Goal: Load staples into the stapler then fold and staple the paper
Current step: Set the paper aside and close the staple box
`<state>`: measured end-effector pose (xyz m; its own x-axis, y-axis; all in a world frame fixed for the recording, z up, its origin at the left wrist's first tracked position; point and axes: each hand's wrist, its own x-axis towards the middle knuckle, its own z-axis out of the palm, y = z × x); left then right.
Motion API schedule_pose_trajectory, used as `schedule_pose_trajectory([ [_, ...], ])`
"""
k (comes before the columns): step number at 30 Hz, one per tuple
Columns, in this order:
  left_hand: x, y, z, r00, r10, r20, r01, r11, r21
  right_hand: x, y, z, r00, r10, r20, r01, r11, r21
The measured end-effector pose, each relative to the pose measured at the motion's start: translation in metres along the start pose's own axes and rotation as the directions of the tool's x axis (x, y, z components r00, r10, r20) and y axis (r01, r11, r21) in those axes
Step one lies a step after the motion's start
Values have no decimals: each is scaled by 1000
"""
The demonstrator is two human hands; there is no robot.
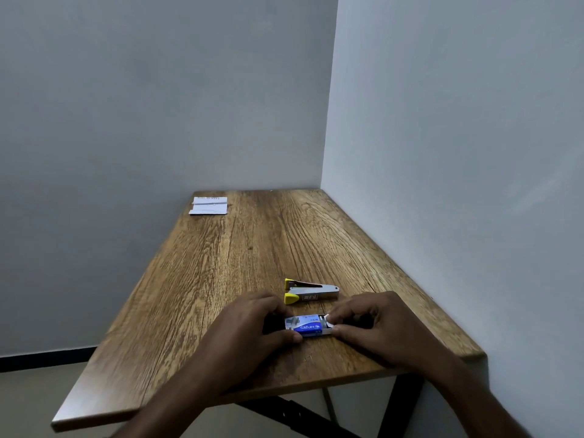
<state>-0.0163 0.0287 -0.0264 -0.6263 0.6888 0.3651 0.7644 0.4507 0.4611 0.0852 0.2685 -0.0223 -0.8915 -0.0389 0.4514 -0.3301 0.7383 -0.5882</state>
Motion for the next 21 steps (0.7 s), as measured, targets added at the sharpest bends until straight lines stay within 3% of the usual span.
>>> schedule_pose_trajectory([
  [21, -1, -1, 0, 1000, 11, -7, -11, 1000, -11, -3, 3, -1, 1000, 18, 18, -19, 1000, 21],
])
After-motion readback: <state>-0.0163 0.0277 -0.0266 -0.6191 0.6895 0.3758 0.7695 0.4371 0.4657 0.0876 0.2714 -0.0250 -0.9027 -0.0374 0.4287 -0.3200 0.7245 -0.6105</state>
